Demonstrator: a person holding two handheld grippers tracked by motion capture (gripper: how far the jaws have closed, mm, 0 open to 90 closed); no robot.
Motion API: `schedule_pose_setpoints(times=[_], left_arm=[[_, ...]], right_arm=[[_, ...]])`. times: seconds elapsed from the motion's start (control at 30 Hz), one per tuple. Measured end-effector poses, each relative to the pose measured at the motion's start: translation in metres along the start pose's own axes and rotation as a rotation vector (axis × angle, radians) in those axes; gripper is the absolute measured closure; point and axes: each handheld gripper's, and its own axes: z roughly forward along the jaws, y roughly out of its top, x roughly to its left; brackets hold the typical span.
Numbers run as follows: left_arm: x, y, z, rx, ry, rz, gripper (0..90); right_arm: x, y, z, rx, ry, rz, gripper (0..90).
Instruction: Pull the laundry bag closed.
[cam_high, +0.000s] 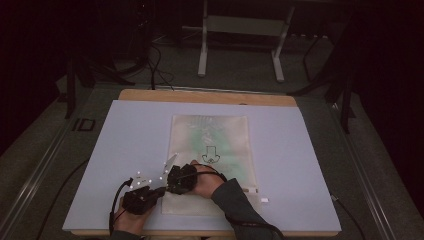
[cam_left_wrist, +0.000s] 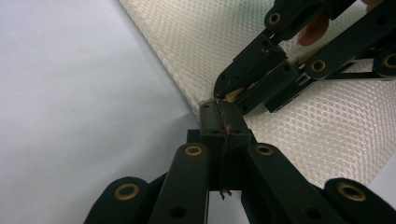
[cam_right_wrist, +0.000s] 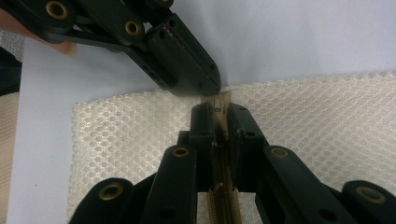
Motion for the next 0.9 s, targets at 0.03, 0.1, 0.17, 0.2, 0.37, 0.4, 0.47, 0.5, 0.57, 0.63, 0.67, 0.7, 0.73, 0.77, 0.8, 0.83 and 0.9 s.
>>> schedule_pose_setpoints(times=[0.03, 0.1, 0.17, 0.2, 0.37, 0.4, 0.47, 0.5, 0.57, 0.63, 0.67, 0.7, 0.73, 0.77, 0.8, 0.83, 0.9], left_arm=[[-0.0004, 0.0, 0.0, 0.004, 0.006, 0.001, 89.4], [-0.0013, -0.0003, 0.0002, 0.007, 0.016, 0.003, 89.5], [-0.0017, -0.0013, 0.0004, 0.003, 0.022, -0.001, 89.7], [-0.0016, -0.0014, 0.0004, 0.009, 0.035, -0.006, 89.7], [-0.0005, -0.0015, 0.001, 0.015, 0.039, -0.016, 89.9], [0.0002, -0.0017, 0.0009, 0.013, 0.034, -0.023, 89.8], [0.0003, -0.0017, 0.0008, 0.013, 0.033, -0.025, 89.8], [0.0003, -0.0016, 0.0007, 0.015, 0.033, -0.022, 89.8], [0.0009, -0.0018, 0.0007, 0.009, 0.027, -0.03, 89.7], [0.0021, -0.0015, 0.0004, 0.012, 0.019, -0.044, 89.7], [0.0017, -0.002, 0.0002, 0.007, 0.021, -0.047, 89.6], [0.0017, -0.0023, 0.0001, 0.002, 0.02, -0.052, 89.6], [0.0026, -0.0022, -0.0005, -0.001, 0.011, -0.063, 89.6], [0.003, -0.0021, -0.0012, -0.007, 0.005, -0.074, 89.5], [0.0028, -0.002, -0.0017, -0.015, 0.003, -0.082, 89.5], [0.0026, -0.0017, -0.0025, -0.018, 0.0, -0.081, 89.5], [0.0015, -0.0011, -0.0034, -0.023, -0.007, -0.082, 89.5]], right_arm=[[0.0003, 0.0001, -0.0001, 0.002, 0.0, -0.001, 81.8], [0.0007, 0.0, -0.0003, 0.004, -0.001, -0.01, 81.8], [0.0014, -0.0003, -0.001, 0.009, -0.002, -0.016, 81.8], [0.0015, -0.0003, -0.0013, 0.013, 0.0, -0.023, 81.8], [0.0027, 0.0003, -0.0021, 0.029, -0.005, -0.042, 82.0], [0.0026, 0.0003, -0.0021, 0.029, -0.004, -0.041, 82.0], [0.0021, 0.0001, -0.002, 0.028, 0.001, -0.033, 82.0], [0.0016, -0.0001, -0.0019, 0.026, 0.003, -0.035, 82.0], [0.0012, -0.0009, -0.0018, 0.018, 0.006, -0.029, 82.0], [0.001, -0.0015, -0.0018, 0.016, 0.005, -0.029, 81.9], [0.0007, -0.0021, -0.0016, 0.01, 0.009, -0.025, 82.0], [0.0004, -0.0025, -0.0016, 0.008, 0.012, -0.021, 82.0], [0.0004, -0.0027, -0.0016, 0.006, 0.012, -0.02, 82.0], [0.0006, -0.0027, -0.0017, 0.006, 0.01, -0.021, 82.0], [0.0007, -0.0027, -0.0016, 0.006, 0.009, -0.021, 82.0], [0.0006, -0.0028, -0.0016, 0.006, 0.01, -0.021, 82.0], [0.0002, -0.0033, -0.0017, 0.004, 0.013, -0.016, 82.0]])
